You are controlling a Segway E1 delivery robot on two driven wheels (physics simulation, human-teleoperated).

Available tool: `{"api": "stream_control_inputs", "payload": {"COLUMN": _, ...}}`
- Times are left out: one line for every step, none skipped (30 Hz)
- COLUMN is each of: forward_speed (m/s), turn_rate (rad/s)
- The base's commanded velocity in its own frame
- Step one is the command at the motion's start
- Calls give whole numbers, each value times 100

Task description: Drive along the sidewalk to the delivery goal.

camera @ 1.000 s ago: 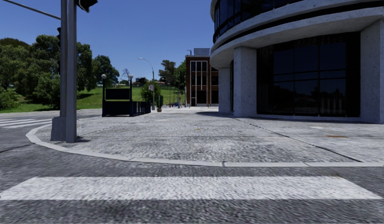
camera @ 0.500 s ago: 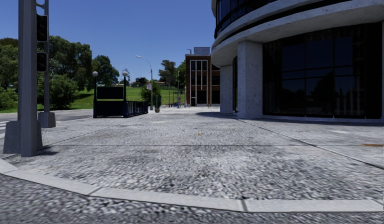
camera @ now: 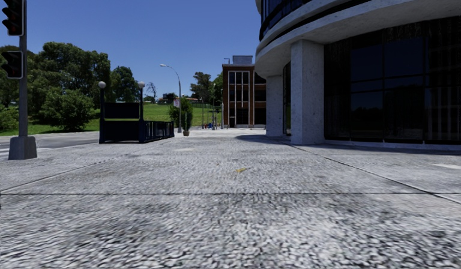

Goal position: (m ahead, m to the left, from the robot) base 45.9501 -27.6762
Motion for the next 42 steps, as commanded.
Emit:
{"api": "stream_control_inputs", "payload": {"forward_speed": 200, "turn_rate": 0}}
{"api": "stream_control_inputs", "payload": {"forward_speed": 200, "turn_rate": 0}}
{"api": "stream_control_inputs", "payload": {"forward_speed": 200, "turn_rate": 0}}
{"api": "stream_control_inputs", "payload": {"forward_speed": 200, "turn_rate": 0}}
{"api": "stream_control_inputs", "payload": {"forward_speed": 200, "turn_rate": 0}}
{"api": "stream_control_inputs", "payload": {"forward_speed": 200, "turn_rate": 0}}
{"api": "stream_control_inputs", "payload": {"forward_speed": 200, "turn_rate": 0}}
{"api": "stream_control_inputs", "payload": {"forward_speed": 200, "turn_rate": 0}}
{"api": "stream_control_inputs", "payload": {"forward_speed": 200, "turn_rate": 0}}
{"api": "stream_control_inputs", "payload": {"forward_speed": 200, "turn_rate": 0}}
{"api": "stream_control_inputs", "payload": {"forward_speed": 200, "turn_rate": 0}}
{"api": "stream_control_inputs", "payload": {"forward_speed": 200, "turn_rate": 0}}
{"api": "stream_control_inputs", "payload": {"forward_speed": 200, "turn_rate": 0}}
{"api": "stream_control_inputs", "payload": {"forward_speed": 200, "turn_rate": 0}}
{"api": "stream_control_inputs", "payload": {"forward_speed": 200, "turn_rate": 0}}
{"api": "stream_control_inputs", "payload": {"forward_speed": 200, "turn_rate": 0}}
{"api": "stream_control_inputs", "payload": {"forward_speed": 200, "turn_rate": 0}}
{"api": "stream_control_inputs", "payload": {"forward_speed": 200, "turn_rate": 0}}
{"api": "stream_control_inputs", "payload": {"forward_speed": 200, "turn_rate": 0}}
{"api": "stream_control_inputs", "payload": {"forward_speed": 200, "turn_rate": 0}}
{"api": "stream_control_inputs", "payload": {"forward_speed": 200, "turn_rate": 0}}
{"api": "stream_control_inputs", "payload": {"forward_speed": 200, "turn_rate": 0}}
{"api": "stream_control_inputs", "payload": {"forward_speed": 200, "turn_rate": 0}}
{"api": "stream_control_inputs", "payload": {"forward_speed": 200, "turn_rate": 0}}
{"api": "stream_control_inputs", "payload": {"forward_speed": 200, "turn_rate": 0}}
{"api": "stream_control_inputs", "payload": {"forward_speed": 200, "turn_rate": 0}}
{"api": "stream_control_inputs", "payload": {"forward_speed": 200, "turn_rate": 0}}
{"api": "stream_control_inputs", "payload": {"forward_speed": 200, "turn_rate": 0}}
{"api": "stream_control_inputs", "payload": {"forward_speed": 200, "turn_rate": 0}}
{"api": "stream_control_inputs", "payload": {"forward_speed": 200, "turn_rate": 0}}
{"api": "stream_control_inputs", "payload": {"forward_speed": 200, "turn_rate": 0}}
{"api": "stream_control_inputs", "payload": {"forward_speed": 200, "turn_rate": 0}}
{"api": "stream_control_inputs", "payload": {"forward_speed": 200, "turn_rate": 0}}
{"api": "stream_control_inputs", "payload": {"forward_speed": 200, "turn_rate": 0}}
{"api": "stream_control_inputs", "payload": {"forward_speed": 200, "turn_rate": 0}}
{"api": "stream_control_inputs", "payload": {"forward_speed": 200, "turn_rate": 0}}
{"api": "stream_control_inputs", "payload": {"forward_speed": 200, "turn_rate": 0}}
{"api": "stream_control_inputs", "payload": {"forward_speed": 200, "turn_rate": 0}}
{"api": "stream_control_inputs", "payload": {"forward_speed": 200, "turn_rate": 0}}
{"api": "stream_control_inputs", "payload": {"forward_speed": 200, "turn_rate": 0}}
{"api": "stream_control_inputs", "payload": {"forward_speed": 200, "turn_rate": 0}}
{"api": "stream_control_inputs", "payload": {"forward_speed": 200, "turn_rate": 0}}
